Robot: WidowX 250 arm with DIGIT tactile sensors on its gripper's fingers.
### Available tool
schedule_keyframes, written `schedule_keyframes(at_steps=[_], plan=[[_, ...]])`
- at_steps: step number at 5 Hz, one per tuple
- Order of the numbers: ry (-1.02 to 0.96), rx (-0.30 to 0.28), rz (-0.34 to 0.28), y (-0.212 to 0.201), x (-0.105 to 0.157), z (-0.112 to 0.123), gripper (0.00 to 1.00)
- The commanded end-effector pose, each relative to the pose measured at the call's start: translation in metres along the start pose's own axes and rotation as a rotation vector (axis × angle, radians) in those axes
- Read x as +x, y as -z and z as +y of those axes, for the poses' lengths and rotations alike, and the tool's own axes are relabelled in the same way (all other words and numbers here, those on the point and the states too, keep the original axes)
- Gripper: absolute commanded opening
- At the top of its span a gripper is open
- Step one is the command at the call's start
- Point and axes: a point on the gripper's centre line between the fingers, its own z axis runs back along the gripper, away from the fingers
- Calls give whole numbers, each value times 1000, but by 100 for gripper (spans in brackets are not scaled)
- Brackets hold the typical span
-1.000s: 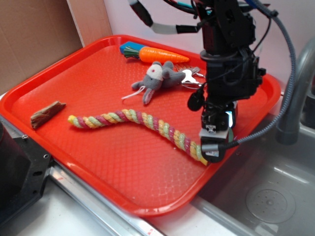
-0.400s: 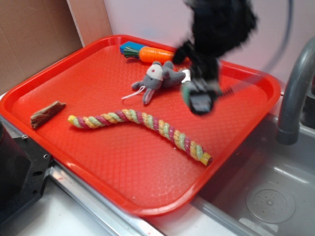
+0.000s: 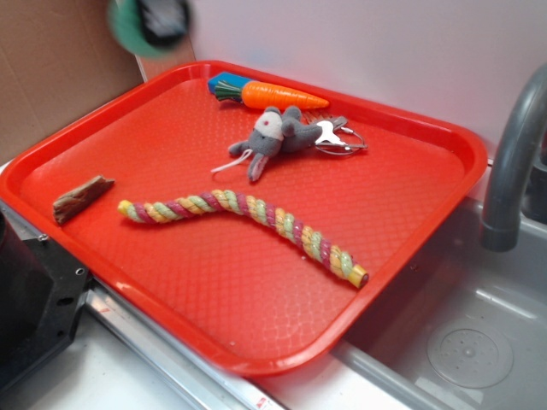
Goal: Grab the green ball.
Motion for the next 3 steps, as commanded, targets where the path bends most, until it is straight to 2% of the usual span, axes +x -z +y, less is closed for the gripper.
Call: schedule_keyframes(at_steps=[1,2,3], plan=[[-456,63,-8,-19,-8,-8,0],[-510,74,24,-10,-5,1,0],[-491,65,62,-3,2,0,0]])
